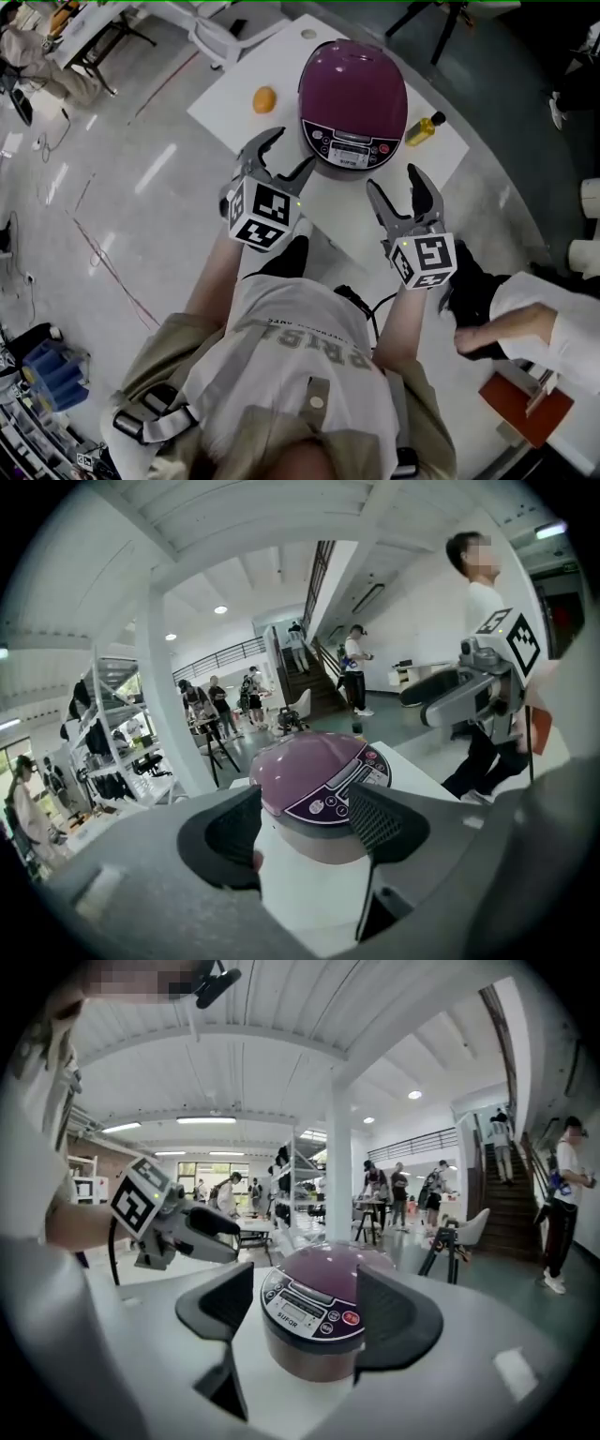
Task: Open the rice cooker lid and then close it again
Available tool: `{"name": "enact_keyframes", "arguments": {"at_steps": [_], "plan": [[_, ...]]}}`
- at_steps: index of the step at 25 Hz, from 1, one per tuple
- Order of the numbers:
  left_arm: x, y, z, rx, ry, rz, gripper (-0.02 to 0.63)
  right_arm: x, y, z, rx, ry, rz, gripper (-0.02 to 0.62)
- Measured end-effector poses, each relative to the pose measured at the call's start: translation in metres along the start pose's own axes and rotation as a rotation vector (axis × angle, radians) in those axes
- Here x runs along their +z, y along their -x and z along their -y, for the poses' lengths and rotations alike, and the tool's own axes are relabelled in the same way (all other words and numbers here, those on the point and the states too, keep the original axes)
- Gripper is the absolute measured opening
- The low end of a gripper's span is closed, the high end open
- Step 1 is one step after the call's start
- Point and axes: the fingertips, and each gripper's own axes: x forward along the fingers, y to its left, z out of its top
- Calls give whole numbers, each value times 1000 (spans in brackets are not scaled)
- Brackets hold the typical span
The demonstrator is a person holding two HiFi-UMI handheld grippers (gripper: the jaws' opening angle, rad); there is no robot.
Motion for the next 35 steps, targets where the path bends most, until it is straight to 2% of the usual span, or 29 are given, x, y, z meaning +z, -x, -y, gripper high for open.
{"name": "enact_keyframes", "arguments": {"at_steps": [3,10,14,18,25,35], "plan": [[3,-11,7,-57,-86,-18,302,-7,-17,-9,101,105,-91,325],[6,-29,21,-163,-346,-63,302,-21,-46,-33,291,322,-269,336],[9,-39,34,-237,-443,-82,302,-32,-55,-36,366,416,-351,337],[11,-49,50,-301,-534,-95,302,-42,-59,-33,423,464,-418,339],[3,-62,69,-396,-612,-128,305,-63,-63,-28,496,494,-548,379],[-19,-84,83,-471,-689,-223,328,-81,-75,-23,558,547,-629,382]]}}
